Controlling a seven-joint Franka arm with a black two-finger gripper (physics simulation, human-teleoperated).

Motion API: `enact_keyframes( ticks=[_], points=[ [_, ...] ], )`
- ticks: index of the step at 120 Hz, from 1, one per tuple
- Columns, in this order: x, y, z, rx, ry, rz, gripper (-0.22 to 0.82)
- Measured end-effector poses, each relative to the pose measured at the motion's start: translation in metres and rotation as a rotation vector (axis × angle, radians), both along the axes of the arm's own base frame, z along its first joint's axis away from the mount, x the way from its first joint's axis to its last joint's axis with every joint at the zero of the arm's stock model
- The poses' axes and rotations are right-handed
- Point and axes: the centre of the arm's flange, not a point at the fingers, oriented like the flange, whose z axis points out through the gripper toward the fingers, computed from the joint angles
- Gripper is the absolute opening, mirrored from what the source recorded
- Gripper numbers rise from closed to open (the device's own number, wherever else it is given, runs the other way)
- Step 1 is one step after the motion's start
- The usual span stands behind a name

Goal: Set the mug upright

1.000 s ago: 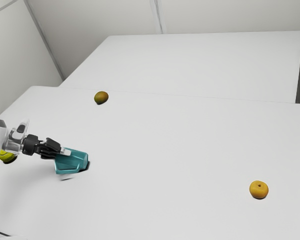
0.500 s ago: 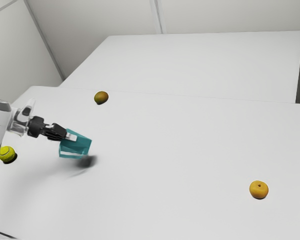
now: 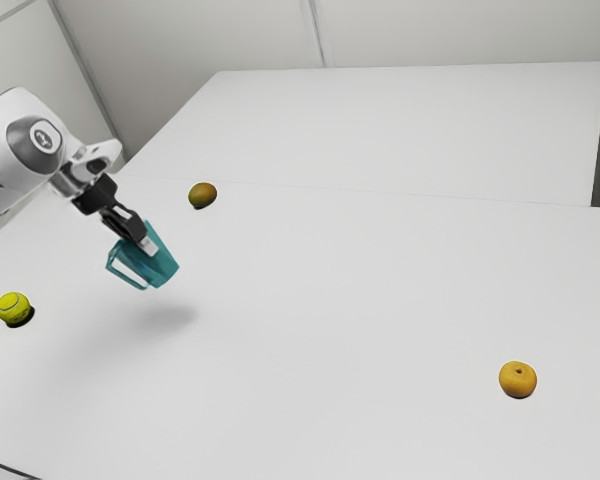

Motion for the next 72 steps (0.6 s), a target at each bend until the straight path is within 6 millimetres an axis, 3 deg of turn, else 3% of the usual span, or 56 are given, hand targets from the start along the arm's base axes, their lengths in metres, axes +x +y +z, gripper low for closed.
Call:
enact_keyframes(
  ticks=[43, 72],
  points=[
    [0.006, -0.061, 0.017, 0.222, 0.067, 0.004, -0.17],
    [0.003, -0.09, 0.009, 0.305, 0.067, 0.054, -0.17]
  ],
)
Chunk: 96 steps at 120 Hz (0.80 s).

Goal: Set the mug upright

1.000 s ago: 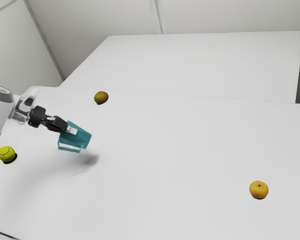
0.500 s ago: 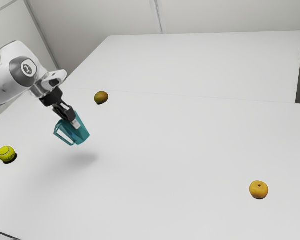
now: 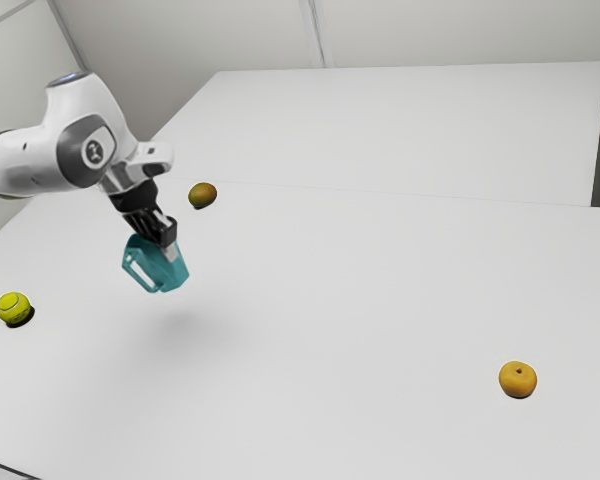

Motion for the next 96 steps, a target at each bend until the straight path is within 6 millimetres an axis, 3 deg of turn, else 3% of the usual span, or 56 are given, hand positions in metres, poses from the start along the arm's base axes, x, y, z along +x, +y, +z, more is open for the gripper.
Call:
enact_keyframes(
  ticks=[41, 96],
  points=[
    [-0.006, -0.015, -0.04, 0.051, -0.031, 0.095, -0.17],
    [-0.01, -0.034, -0.072, 0.076, -0.043, 0.173, -0.17]
  ],
)
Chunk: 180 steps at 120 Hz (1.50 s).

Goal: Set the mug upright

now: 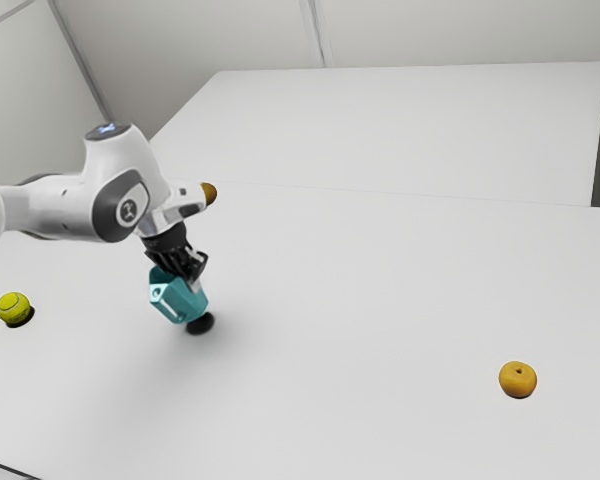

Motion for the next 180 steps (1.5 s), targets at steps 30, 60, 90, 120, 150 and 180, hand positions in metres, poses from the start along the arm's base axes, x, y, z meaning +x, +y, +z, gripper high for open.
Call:
enact_keyframes(
  ticks=[30, 60, 90, 120, 150, 180],
  points=[
    [0.002, -0.006, -0.015, -0.001, 0.021, 0.03, -0.17],
    [0.004, -0.01, -0.024, -0.001, 0.034, 0.052, -0.17],
    [0.005, -0.014, -0.034, -0.001, 0.051, 0.066, -0.17],
    [0.005, -0.017, -0.038, -0.004, 0.059, 0.073, -0.08],
    [0.007, -0.018, -0.032, -0.011, 0.047, 0.071, 0.14],
    [0.011, -0.019, -0.009, -0.017, 0.002, 0.066, 0.4]
  ],
)
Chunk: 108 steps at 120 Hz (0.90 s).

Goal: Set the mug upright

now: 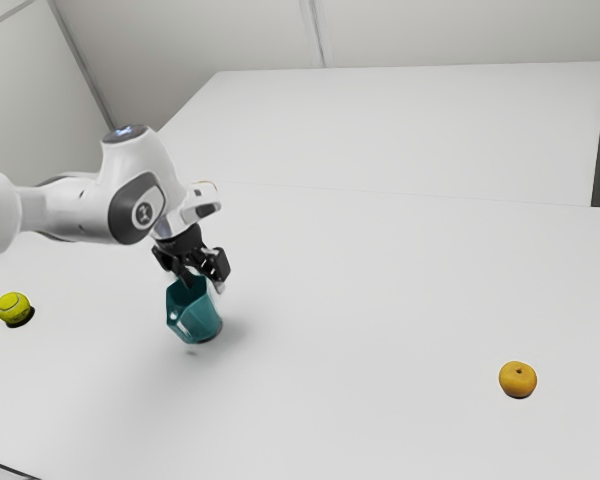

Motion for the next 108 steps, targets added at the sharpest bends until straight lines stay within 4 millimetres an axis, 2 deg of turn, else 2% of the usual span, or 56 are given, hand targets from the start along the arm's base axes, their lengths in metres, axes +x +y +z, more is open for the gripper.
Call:
enact_keyframes(
  ticks=[16, 37, 65, 85, 108],
  points=[
    [0.01, 0.001, 0.024, 0.0, -0.038, -0.002, 0.49],
    [0.036, 0.003, 0.079, -0.002, -0.065, -0.001, 0.54],
    [0.063, 0.008, 0.137, -0.005, -0.033, 0.005, 0.57],
    [0.07, 0.011, 0.176, -0.005, -0.013, 0.006, 0.58],
    [0.066, 0.009, 0.214, -0.004, 0.007, -0.001, 0.58]
  ],
)
